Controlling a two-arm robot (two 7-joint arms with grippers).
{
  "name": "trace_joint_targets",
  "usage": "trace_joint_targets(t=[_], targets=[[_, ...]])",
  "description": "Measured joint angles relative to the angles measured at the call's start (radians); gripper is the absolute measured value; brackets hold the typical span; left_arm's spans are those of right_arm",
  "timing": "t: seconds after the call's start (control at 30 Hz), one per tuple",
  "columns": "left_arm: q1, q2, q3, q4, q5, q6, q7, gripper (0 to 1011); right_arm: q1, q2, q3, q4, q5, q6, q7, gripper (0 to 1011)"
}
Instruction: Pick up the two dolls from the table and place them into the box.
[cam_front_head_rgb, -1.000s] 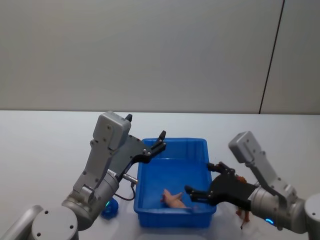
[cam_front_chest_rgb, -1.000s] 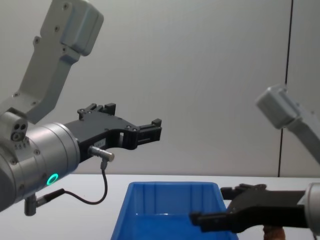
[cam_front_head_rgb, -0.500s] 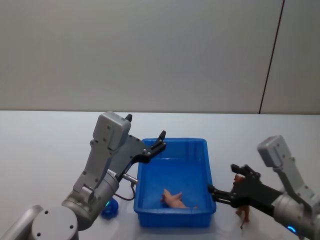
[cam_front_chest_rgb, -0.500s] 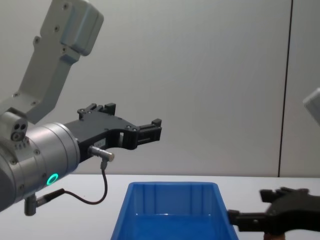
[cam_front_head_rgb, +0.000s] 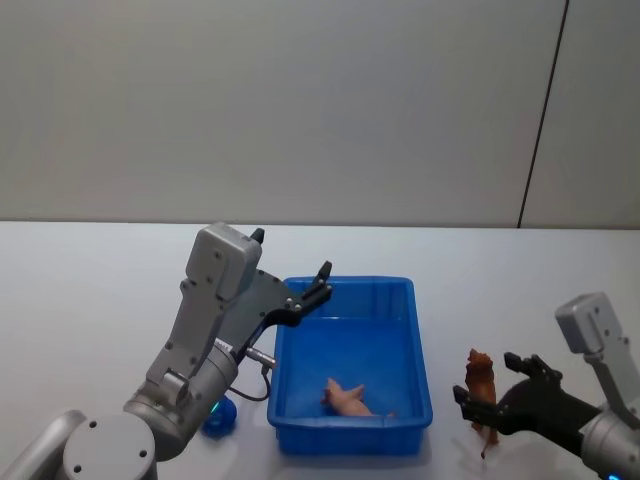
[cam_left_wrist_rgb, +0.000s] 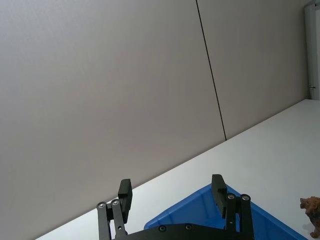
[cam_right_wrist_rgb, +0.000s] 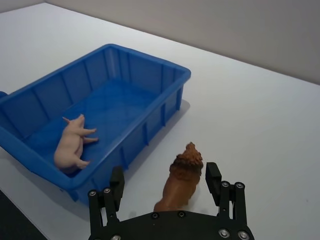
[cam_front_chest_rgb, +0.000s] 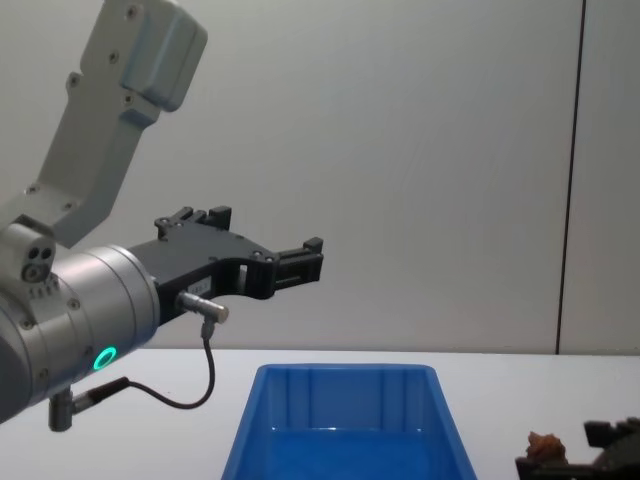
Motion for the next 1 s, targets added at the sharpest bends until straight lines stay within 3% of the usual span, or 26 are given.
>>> trace_joint_targets(t=[0.3, 0.73, 1.0], targets=[[0.0, 0.0, 0.0, 0.0, 0.0, 0.0, 0.0, 1001, -0.006, 0.002, 0.002, 0.027, 0.02, 0.027, -0.009, 1001], [0.0, 0.0, 0.0, 0.0, 0.0, 0.0, 0.0, 1001, 0.021, -0.028, -0.018, 0.105, 0.027, 0.065, -0.005, 995], [0.0, 0.0, 0.0, 0.0, 0.0, 0.0, 0.0, 1001, 0.035, -0.046, -0.026, 0.138, 0.034, 0.078, -0.025, 819]])
